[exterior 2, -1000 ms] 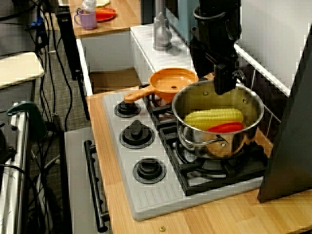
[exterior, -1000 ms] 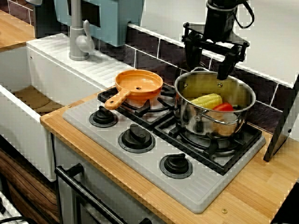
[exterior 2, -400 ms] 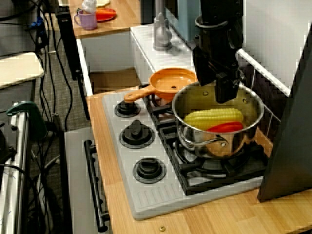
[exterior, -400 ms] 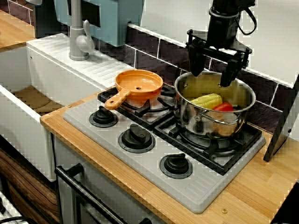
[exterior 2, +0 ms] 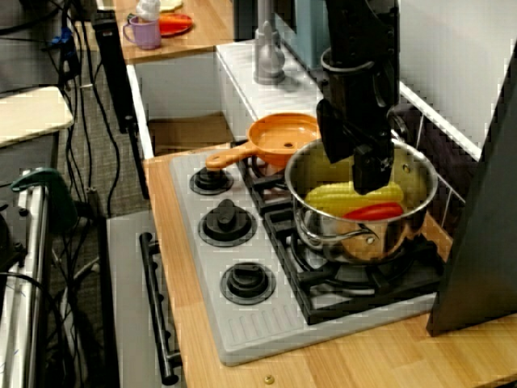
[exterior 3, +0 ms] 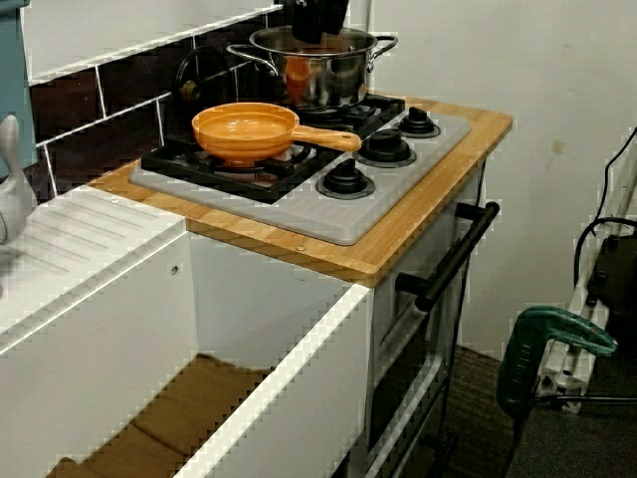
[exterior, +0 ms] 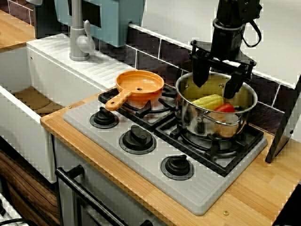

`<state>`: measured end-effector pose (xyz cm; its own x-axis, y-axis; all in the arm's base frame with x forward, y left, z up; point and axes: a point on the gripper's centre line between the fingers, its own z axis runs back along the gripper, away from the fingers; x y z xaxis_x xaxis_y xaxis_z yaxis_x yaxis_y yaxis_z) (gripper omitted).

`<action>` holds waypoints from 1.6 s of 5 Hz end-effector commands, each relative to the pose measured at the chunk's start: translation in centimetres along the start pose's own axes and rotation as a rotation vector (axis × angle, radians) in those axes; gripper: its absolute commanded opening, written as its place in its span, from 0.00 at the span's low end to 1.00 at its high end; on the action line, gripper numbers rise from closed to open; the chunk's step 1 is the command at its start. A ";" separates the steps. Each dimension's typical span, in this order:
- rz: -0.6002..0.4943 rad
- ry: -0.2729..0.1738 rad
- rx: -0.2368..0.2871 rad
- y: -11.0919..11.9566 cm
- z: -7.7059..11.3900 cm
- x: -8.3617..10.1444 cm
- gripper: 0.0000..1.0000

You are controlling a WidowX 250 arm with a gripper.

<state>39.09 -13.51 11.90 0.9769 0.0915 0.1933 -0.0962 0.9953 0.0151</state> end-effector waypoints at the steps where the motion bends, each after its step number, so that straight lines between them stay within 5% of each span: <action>1: -0.020 -0.032 -0.025 -0.9 0.8 -1.0 1.00; 8: 0.000 0.033 -0.028 0.7 -1.1 0.2 1.00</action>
<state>38.98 -12.86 8.75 0.9899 0.0912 0.1087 -0.0927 0.9957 0.0081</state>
